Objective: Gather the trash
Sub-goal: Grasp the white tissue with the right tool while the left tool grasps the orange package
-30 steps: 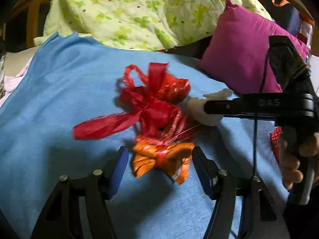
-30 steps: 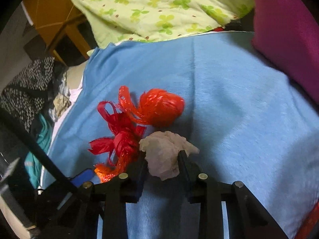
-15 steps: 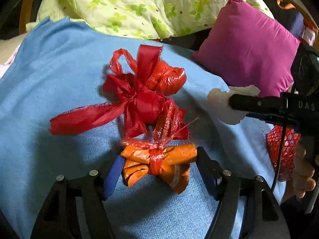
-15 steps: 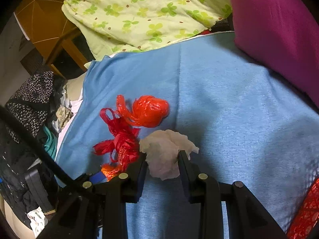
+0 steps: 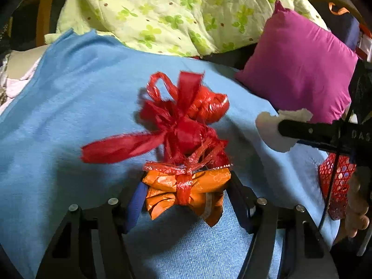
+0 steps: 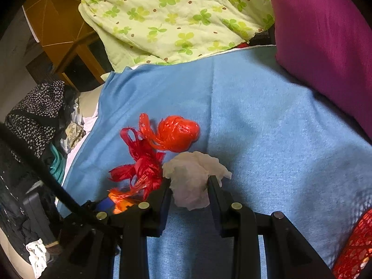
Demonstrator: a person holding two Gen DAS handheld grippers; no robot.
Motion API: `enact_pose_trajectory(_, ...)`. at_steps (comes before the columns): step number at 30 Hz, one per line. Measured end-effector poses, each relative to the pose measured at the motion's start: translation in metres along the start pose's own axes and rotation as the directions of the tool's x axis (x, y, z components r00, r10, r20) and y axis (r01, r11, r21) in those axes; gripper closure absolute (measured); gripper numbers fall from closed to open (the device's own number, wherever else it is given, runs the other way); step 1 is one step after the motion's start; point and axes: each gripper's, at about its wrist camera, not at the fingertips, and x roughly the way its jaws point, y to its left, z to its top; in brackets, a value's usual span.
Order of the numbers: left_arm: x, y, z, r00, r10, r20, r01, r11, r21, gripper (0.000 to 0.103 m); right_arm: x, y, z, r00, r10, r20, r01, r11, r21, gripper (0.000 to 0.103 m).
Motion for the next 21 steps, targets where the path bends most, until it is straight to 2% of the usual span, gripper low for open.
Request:
enact_pose_trajectory(7,-0.026,-0.006,0.0,0.991,0.132,0.03,-0.133,0.99,0.041,0.034,-0.012,0.002,-0.002,1.0,0.005,0.028,-0.005,1.0,-0.005,0.07)
enact_pose_trajectory(11,-0.041,-0.01,-0.003,0.984,0.173,0.052,-0.175,0.983,0.056,0.034,-0.024,0.007,-0.006,0.998,0.021,0.052,-0.02,1.0,-0.019,0.07)
enact_pose_trajectory(21,-0.086,-0.03,-0.004,0.95,0.278,0.142,-0.29,0.954,0.075,0.034,-0.064,0.018,-0.024,0.987,0.063,0.15,-0.056,0.997,-0.053,0.07)
